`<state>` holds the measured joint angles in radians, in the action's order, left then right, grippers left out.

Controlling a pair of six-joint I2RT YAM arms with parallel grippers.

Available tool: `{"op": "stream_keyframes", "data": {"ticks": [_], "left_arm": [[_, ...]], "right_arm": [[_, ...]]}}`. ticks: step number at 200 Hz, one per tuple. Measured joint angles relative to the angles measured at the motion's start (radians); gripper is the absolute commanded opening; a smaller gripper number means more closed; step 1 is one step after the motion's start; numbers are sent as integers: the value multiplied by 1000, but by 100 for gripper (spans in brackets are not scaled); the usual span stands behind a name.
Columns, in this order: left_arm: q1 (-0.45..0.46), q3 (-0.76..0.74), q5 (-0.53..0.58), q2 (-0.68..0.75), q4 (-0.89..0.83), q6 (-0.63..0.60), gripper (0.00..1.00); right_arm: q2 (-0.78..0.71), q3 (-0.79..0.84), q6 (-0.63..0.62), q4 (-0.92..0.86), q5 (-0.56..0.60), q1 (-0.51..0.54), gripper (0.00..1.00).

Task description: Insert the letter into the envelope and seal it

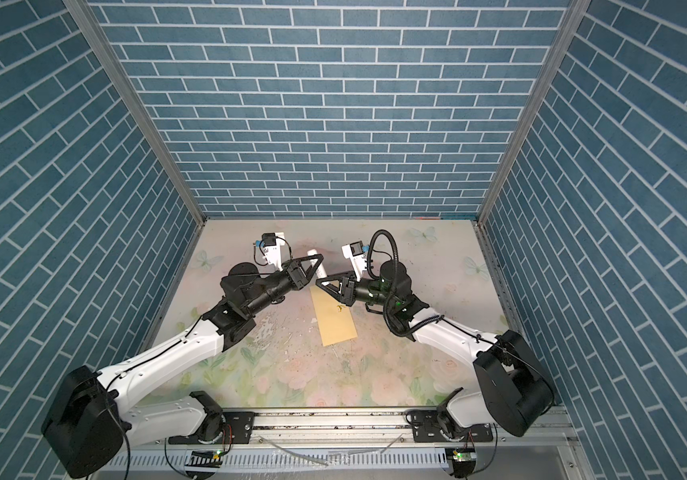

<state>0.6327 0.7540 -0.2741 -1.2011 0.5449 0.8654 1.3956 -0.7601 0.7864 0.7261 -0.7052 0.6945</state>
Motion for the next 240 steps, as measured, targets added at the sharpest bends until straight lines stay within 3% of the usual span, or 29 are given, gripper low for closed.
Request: {"op": "stream_keyframes", "data": {"ticks": [34,76,121,143,172,201,240], "left_arm": [[0,0,0,0,0,0,6],[0,-3,-1,0,3,-3,29],[0,-13,-9,0,21,-16,46],[0,-14,-23,0,27,-18,50],[0,-21,-35,0,45,-14,48],[0,-35,-42,-6,62,-6,40],[1,-43,-42,-10,76,5,11]], "right_arm": [[0,0,-1,0,0,0,0],[0,-4,-11,-15,0,0,0],[-1,-10,-25,-38,2,0,0],[-1,-13,-25,-45,2,0,0],[-1,-16,-25,-45,3,0,0],[-2,-16,-25,-40,6,0,0],[-3,-16,-27,-31,5,0,0]]}}
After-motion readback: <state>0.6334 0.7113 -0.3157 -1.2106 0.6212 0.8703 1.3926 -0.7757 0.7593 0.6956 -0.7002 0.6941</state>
